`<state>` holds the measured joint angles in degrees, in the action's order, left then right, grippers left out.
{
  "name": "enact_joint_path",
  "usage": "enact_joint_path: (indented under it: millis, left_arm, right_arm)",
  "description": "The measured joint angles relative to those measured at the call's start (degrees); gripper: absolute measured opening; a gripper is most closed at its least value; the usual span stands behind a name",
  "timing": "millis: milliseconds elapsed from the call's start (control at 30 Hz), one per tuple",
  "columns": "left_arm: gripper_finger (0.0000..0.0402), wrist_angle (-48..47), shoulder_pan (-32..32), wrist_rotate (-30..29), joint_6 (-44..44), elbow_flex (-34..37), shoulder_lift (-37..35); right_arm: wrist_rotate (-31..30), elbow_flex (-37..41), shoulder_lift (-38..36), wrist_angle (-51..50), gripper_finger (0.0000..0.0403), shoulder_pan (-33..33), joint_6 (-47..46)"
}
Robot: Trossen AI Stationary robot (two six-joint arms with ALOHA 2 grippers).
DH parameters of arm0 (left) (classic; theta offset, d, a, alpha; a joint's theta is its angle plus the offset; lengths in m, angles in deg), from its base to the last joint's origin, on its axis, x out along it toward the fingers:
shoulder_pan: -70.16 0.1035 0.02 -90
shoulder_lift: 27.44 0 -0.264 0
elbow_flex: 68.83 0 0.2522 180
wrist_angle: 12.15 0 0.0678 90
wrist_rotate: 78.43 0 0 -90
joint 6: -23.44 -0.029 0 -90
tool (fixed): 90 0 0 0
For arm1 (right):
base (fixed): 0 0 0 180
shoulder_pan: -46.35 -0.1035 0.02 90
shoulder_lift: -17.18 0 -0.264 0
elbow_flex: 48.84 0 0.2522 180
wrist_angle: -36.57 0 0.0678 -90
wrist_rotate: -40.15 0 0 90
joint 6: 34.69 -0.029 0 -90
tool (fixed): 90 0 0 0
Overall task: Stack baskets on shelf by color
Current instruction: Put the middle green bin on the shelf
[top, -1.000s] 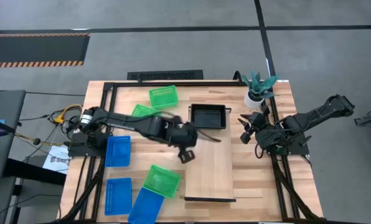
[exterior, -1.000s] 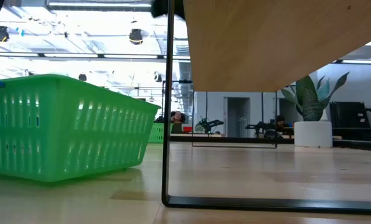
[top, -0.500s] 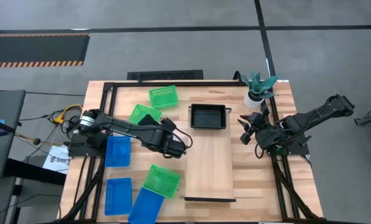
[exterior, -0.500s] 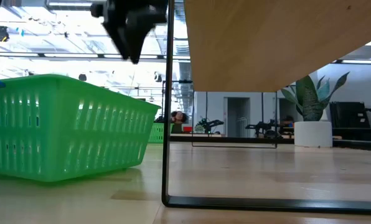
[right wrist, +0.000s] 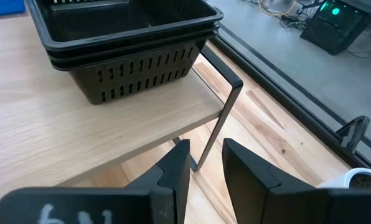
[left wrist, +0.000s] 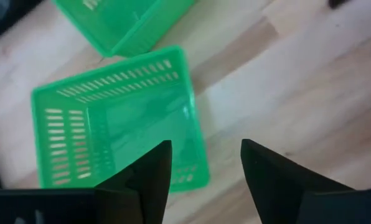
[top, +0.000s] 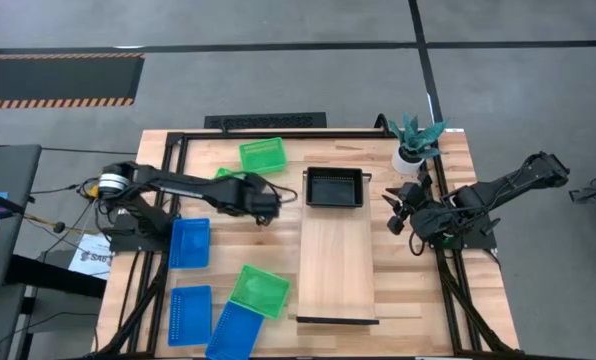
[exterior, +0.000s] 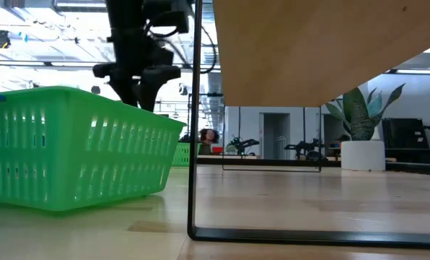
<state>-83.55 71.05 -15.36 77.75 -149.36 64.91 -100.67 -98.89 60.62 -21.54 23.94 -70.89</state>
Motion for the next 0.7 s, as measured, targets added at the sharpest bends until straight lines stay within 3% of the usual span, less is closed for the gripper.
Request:
enact_joint_path:
  millis: [267, 533, 700]
  left_arm:
    - [0.0177, 15.02, 5.93, 8.25, -3.01, 13.05, -4.13]
    - [0.0184, 18.61, 8.11, 6.10, -5.66, 14.85, -4.17]
    - [0.0149, 19.57, 8.17, 6.30, -6.10, 15.38, -4.18]
  right_arm:
    - [-0.02, -0.02, -0.02, -0.18, 0.0118, 0.04, 0.01]
    - [0.00, -0.02, 0.00, -0.47, 0.0118, 0.02, -1.28]
    - [0.00, -0.02, -0.01, -0.42, 0.0118, 0.02, -1.33]
